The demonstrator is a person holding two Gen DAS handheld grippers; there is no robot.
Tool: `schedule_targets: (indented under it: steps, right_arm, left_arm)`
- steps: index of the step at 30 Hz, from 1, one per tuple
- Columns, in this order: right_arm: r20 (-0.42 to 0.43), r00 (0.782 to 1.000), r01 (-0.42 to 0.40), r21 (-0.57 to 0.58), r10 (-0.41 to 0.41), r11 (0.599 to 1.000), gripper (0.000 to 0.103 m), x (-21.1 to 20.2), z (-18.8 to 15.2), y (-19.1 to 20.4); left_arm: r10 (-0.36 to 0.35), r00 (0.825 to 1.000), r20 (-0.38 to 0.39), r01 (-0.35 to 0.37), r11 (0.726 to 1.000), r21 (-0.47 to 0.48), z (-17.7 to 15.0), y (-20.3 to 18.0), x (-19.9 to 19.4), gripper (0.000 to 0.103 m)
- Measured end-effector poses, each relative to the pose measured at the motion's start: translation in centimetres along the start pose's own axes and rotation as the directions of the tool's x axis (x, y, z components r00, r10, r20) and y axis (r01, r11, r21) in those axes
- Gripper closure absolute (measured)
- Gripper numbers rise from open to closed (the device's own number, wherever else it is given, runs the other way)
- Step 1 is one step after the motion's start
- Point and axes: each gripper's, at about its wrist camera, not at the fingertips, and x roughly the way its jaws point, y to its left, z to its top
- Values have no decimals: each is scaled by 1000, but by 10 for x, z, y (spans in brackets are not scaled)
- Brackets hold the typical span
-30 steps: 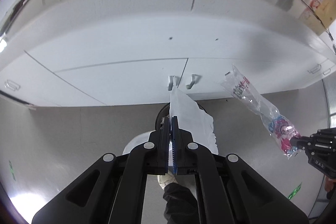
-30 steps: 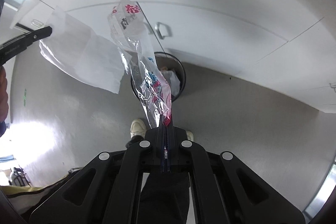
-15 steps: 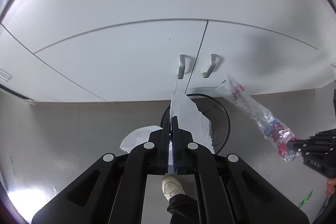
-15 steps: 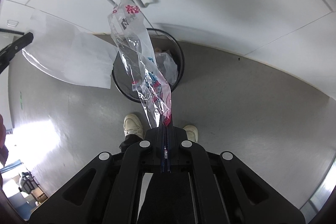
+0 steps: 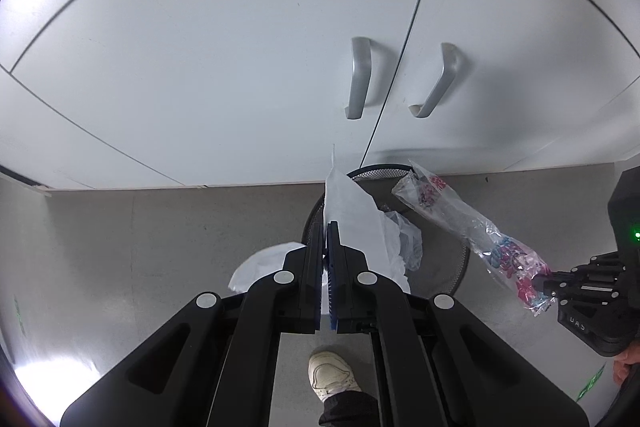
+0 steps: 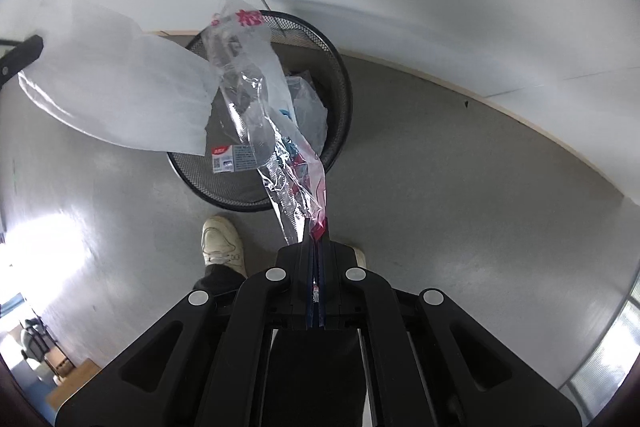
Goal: Collect trash
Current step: 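Lift the white bag and clear wrapper and carry both over the trash bin, then open both grippers to release the bag and wrapper into the bin, then move both open grippers back toward the blue bag on the counter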
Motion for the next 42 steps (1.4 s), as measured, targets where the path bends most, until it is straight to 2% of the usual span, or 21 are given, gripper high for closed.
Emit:
schedule_targets:
  steps: [4,9,14,15,17,18,19,24,30,38,42]
  right_arm:
    - [-18,1000,5,26,-4,1000,101,20,8,1]
    - [-38,999,4,45,-2,999,101,26,17,-2]
    - [-65,998,-9,73,13,997,100,35,26,-11]
    - [-68,997,-16,80,21,997,100,36,28,-11]
    - [-74,996,-39,97,46,994,94,38,32,-11]
    - [-75,996,-50,100,58,994,80,38,34,-10]
    - [-74,995,-54,102,62,993,66,38,34,-6]
    - [-58,996,-63,87,68,994,65,29,37,0]
    - [-43,997,-58,48,60,997,65,15,31,1]
    - [5,998,-64,15,64,998,64,-26,14,10]
    - [36,998,-50,-4,50,999,53,-69,7,22]
  left_arm:
    - [8,1000,-12,-8,1000,-1,1,-2,22,101]
    - [5,1000,-18,-5,1000,6,3,-9,36,101]
    - [-35,998,-48,33,999,-34,4,-4,48,101]
    - [-46,998,-52,44,998,-42,5,-5,51,99]
    - [-68,997,-43,67,997,-37,7,-8,50,89]
    - [-74,996,-40,73,997,-36,5,-10,47,71]
    - [-75,997,-32,74,997,-31,5,-11,43,65]
    - [-47,999,-15,47,999,14,-1,-9,26,65]
    - [-27,999,-27,27,1000,-9,-6,4,6,65]
    - [-15,1000,-14,15,999,-30,-8,18,-47,59]
    - [-12,1000,-14,12,999,-47,-8,19,-80,58]
